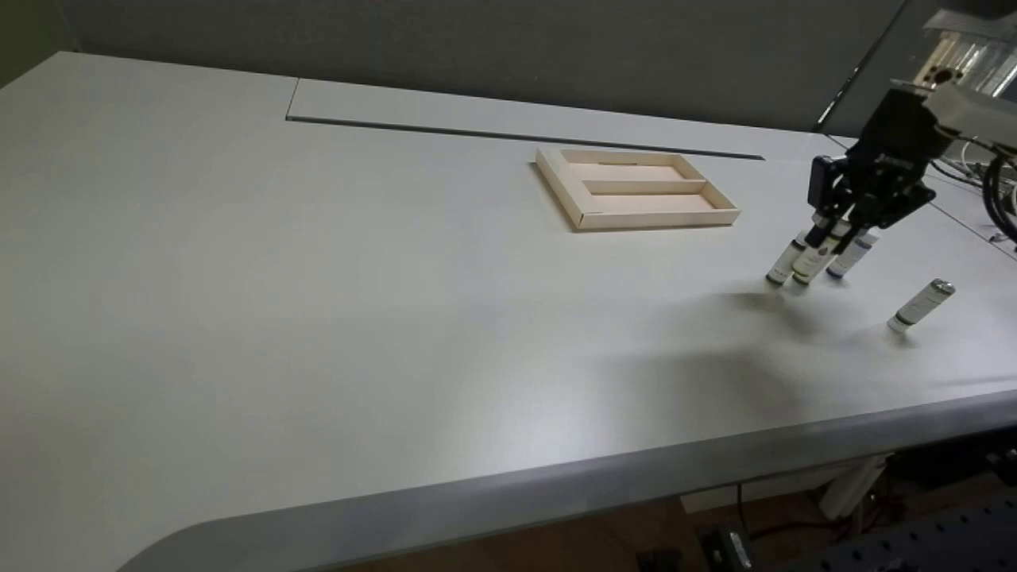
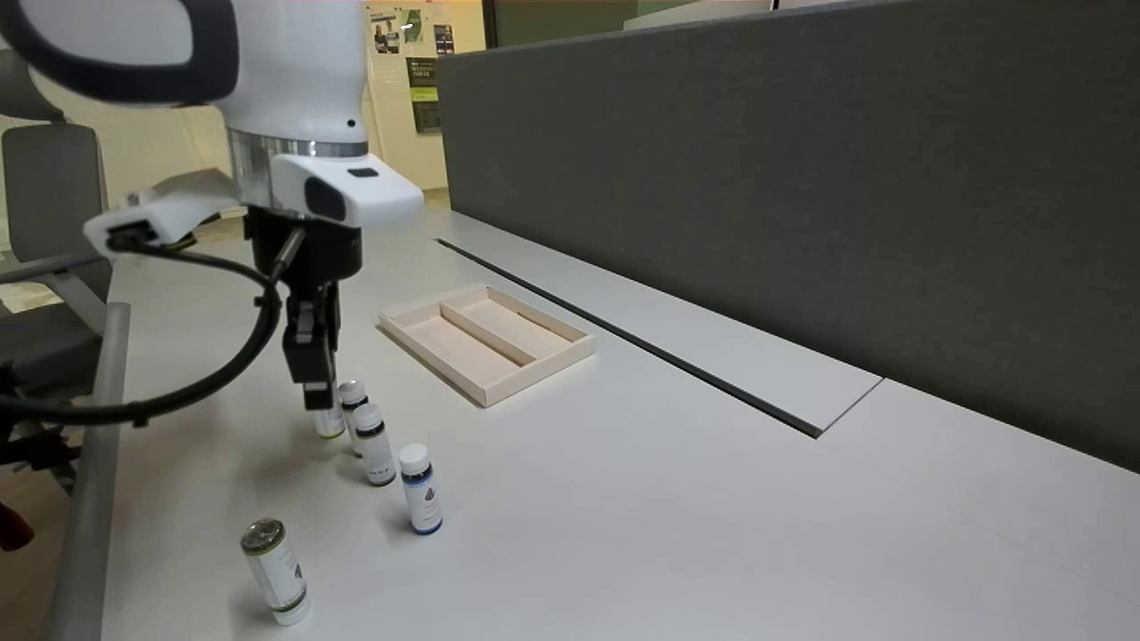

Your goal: Place a bottle on the tray

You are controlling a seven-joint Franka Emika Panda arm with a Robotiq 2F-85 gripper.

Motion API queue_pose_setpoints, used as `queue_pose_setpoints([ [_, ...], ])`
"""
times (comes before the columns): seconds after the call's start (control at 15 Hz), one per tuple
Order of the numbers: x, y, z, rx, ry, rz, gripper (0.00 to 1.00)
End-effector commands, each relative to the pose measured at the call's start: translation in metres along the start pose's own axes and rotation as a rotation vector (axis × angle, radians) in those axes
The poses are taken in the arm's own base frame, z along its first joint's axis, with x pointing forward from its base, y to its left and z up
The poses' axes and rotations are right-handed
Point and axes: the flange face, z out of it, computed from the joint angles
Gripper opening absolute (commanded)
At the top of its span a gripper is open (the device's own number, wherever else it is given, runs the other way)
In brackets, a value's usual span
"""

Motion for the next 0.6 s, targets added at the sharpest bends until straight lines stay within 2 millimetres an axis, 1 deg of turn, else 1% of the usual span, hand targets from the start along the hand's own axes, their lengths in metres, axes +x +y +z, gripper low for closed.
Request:
queue_pose_setpoints([
  [0.0, 0.039, -0.011, -0.053, 0.118, -0.065, -0.016, 0.07],
  [0.13, 0.061, -0.013, -0.075, 0.171, -0.114, -0.010, 0.07],
  [0.27, 0.086, -0.012, -0.090, 0.185, -0.140, 0.024, 0.07],
  [0.4, 0.110, -0.011, -0.095, 0.190, -0.155, 0.049, 0.07],
  [0.53, 0.133, -0.011, -0.092, 0.180, -0.176, 0.080, 0.07],
])
